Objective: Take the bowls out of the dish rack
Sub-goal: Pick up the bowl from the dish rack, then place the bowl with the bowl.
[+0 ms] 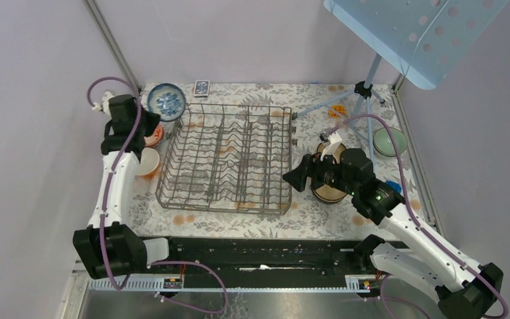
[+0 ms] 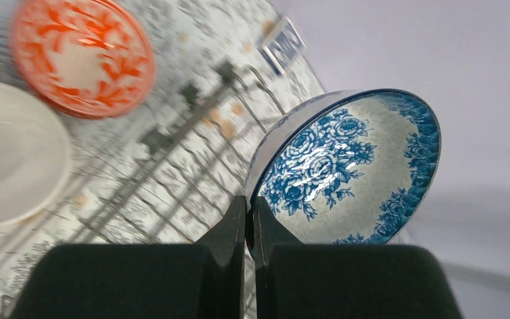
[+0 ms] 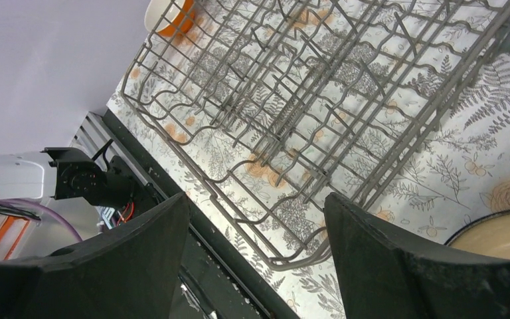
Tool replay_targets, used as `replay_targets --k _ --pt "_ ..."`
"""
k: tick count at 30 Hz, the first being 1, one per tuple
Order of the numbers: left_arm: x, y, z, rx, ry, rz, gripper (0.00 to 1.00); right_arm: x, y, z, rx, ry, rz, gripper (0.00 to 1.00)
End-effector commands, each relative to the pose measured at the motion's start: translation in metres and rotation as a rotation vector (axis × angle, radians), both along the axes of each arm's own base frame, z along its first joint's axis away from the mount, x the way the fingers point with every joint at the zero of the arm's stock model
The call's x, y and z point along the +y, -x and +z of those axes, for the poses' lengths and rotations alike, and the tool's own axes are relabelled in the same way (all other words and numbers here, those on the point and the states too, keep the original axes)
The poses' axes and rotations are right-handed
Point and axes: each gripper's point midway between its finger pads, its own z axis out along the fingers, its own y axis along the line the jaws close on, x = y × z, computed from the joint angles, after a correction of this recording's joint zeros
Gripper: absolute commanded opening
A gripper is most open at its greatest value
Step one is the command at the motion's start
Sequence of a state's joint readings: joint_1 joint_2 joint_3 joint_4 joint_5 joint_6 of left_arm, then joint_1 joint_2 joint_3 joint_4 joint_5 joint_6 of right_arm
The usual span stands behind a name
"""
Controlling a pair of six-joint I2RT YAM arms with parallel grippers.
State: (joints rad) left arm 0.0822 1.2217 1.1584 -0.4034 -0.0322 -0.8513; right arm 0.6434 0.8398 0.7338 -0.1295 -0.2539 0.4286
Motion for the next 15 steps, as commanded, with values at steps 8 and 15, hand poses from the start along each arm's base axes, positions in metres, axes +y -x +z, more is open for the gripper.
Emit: replay_targets --k 8,15 --pt "0.094 -0.030 -0.005 -0.045 0.125 0.284 0.00 -0.011 0.015 -0.007 0.008 -0.030 -0.023 0.81" --pt "0.135 -0.039 -0.044 0.061 0.134 0.377 0.00 -0.013 0.017 -0.017 0.027 -0.036 -0.036 0.81"
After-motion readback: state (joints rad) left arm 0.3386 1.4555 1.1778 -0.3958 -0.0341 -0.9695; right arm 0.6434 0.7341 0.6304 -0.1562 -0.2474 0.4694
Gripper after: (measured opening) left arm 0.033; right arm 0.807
